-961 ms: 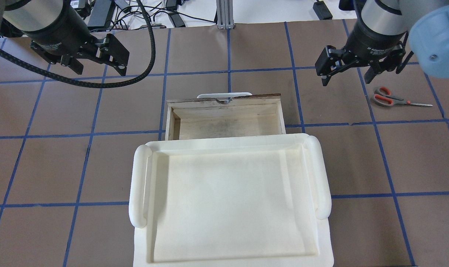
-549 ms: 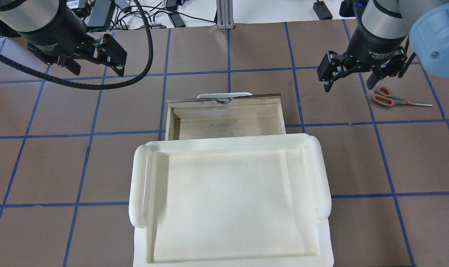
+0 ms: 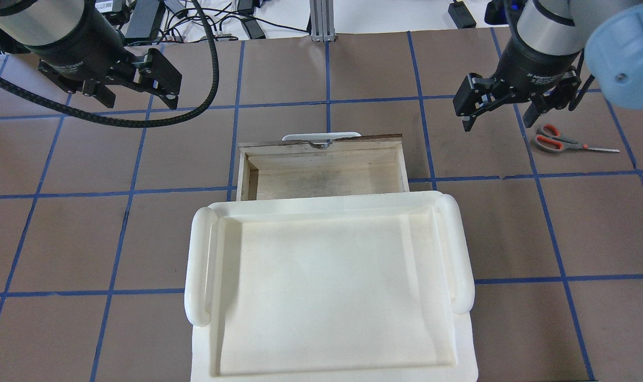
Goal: Put scissors in drawer and close it
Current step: 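Raise the right gripper and move it toward the grey-orange scissors, then lower the open right gripper over the scissors handles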
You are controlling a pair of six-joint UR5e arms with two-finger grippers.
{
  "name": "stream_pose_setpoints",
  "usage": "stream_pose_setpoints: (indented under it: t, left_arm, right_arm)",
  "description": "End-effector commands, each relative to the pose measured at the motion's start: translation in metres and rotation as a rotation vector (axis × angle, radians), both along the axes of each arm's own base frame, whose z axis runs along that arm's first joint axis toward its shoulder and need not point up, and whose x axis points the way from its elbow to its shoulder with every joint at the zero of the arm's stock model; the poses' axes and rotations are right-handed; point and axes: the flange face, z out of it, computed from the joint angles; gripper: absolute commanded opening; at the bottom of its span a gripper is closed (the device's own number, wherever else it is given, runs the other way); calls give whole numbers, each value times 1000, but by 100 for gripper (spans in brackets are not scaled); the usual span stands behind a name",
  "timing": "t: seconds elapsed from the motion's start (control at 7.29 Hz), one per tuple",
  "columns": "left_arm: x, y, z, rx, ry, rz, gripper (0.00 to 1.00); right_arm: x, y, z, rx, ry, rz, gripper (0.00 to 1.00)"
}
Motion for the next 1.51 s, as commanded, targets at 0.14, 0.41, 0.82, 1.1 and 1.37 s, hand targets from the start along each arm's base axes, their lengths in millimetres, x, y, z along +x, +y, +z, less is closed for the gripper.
stream_pose_setpoints:
  t: [0.14,0.41,0.82,1.1,1.37]
  left_arm:
    - [1,0,0,0,-8,3,100]
    - [0,0,0,0,-8,2,100]
    - [1,-1,-1,2,-10,4,100]
    - [1,0,0,0,-10,4,100]
    - [0,0,-1,2,-10,2,100]
  right_arm:
    - [-24,-22,-1,-72,53,208,100]
    - [-68,-34,-13,-47,39,253,100]
    - [-119,-67,-36,-93,74,444,99]
    - [-185,-78,-62,-115,-28,573,100]
    - [-226,-89,-93,-125,-77,625,100]
